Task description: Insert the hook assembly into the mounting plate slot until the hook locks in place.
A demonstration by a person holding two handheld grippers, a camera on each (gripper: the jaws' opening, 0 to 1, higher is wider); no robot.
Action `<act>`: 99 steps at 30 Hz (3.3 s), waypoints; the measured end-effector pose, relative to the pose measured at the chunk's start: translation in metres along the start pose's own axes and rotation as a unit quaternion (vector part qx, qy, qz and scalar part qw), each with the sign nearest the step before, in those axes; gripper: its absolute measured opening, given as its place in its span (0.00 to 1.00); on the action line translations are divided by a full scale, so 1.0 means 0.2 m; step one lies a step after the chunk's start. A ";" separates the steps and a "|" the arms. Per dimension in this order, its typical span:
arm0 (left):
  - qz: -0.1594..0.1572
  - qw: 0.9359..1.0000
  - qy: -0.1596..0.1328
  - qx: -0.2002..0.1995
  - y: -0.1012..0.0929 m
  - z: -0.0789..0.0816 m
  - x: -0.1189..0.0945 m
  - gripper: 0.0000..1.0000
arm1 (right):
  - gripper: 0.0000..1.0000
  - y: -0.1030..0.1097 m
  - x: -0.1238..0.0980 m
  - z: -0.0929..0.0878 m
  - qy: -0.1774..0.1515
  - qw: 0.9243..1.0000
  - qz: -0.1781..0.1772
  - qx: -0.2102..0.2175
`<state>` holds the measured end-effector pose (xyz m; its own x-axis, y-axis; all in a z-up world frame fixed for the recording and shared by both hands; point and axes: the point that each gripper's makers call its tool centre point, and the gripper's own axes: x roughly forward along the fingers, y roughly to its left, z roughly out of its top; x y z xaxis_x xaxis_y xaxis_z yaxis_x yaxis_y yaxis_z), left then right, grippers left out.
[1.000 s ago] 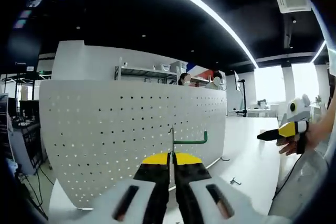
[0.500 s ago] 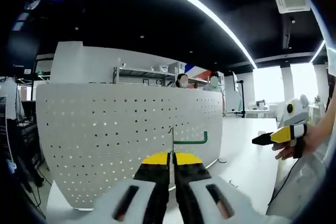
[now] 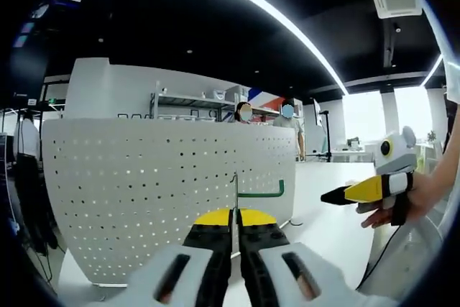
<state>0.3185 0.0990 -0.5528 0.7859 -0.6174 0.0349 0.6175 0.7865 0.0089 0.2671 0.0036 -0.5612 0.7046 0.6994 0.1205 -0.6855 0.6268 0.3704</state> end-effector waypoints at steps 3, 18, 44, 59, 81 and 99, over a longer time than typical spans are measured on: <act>-0.002 1.000 -0.003 -0.001 -0.03 0.01 0.00 0.01 | 0.28 0.01 0.01 0.00 0.001 1.000 0.001 -0.002; -0.014 1.000 0.000 -0.001 -0.14 0.01 0.02 0.01 | 0.21 0.07 0.07 0.04 -0.019 1.000 0.014 0.005; -0.035 0.999 -0.003 -0.003 -0.26 0.02 0.05 0.01 | 0.12 0.12 0.18 0.08 -0.026 0.999 0.032 0.003; -0.045 0.999 -0.003 0.002 -0.30 0.03 0.05 0.01 | 0.02 0.13 0.21 0.08 -0.028 0.999 0.031 -0.015; -0.044 0.999 -0.004 -0.017 -0.30 0.02 0.05 0.01 | 0.02 0.11 0.21 0.09 -0.041 0.999 0.016 0.024; -0.041 0.999 -0.007 -0.021 -0.30 0.01 0.05 0.02 | 0.00 0.10 0.21 0.08 -0.036 0.999 0.010 0.028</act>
<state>0.2894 0.0457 -0.5510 0.7321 -0.6795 0.0488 0.6811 0.7316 -0.0304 0.2858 0.0412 -0.5336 0.7039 0.6835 0.1931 -0.6893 0.5917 0.4181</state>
